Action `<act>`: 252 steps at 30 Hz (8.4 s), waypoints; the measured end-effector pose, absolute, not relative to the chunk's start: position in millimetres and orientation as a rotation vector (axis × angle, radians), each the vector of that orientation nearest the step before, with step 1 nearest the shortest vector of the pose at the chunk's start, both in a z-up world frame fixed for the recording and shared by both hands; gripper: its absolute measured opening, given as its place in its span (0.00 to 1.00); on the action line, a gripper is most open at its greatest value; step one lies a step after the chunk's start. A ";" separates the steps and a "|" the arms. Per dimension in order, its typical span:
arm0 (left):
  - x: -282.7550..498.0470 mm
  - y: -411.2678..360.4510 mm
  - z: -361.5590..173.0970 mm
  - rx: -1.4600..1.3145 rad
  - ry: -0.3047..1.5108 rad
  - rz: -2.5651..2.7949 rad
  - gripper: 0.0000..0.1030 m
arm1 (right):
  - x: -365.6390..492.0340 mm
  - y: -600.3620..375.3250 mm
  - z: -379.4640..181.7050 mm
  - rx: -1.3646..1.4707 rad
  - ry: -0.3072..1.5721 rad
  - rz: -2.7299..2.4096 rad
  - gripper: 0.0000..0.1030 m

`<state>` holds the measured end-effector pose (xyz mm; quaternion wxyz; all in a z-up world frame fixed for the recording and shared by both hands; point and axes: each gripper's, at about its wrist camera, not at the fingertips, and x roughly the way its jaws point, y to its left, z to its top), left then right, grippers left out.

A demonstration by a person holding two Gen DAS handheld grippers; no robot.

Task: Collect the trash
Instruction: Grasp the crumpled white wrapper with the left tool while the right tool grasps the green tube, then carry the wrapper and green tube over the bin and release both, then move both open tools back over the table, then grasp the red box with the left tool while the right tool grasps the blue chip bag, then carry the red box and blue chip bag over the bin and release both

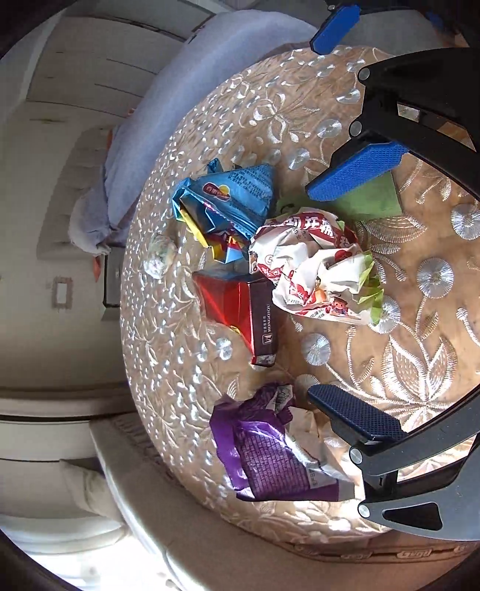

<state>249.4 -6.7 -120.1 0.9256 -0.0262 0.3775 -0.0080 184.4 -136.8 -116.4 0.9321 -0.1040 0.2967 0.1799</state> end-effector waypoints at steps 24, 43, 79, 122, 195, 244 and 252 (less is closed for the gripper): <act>214.0 -1.6 -132.2 -0.083 0.775 -0.053 0.50 | 196.0 -156.3 -121.2 0.086 0.739 0.446 0.27; 153.4 -112.4 -95.1 0.106 0.679 -0.215 0.50 | 120.5 -259.6 -75.9 0.194 0.534 0.342 0.27; 160.9 -368.5 -203.0 0.493 0.897 -0.686 0.50 | 78.3 -440.3 -158.2 0.237 0.710 -0.082 0.27; 219.0 -430.0 -326.4 0.580 1.194 -0.718 0.96 | 144.6 -507.2 -292.7 0.123 1.147 -0.239 0.96; 291.4 5.7 -112.1 0.075 0.717 0.055 0.95 | 275.7 -161.9 -100.0 -0.247 0.557 0.383 0.96; 202.6 -76.6 -72.7 0.032 0.634 -0.231 0.47 | 191.9 -245.2 -60.9 0.031 0.505 0.460 0.59; 173.7 -115.9 -64.0 0.083 0.605 -0.282 0.47 | 156.6 -281.5 -53.6 0.046 0.476 0.384 0.59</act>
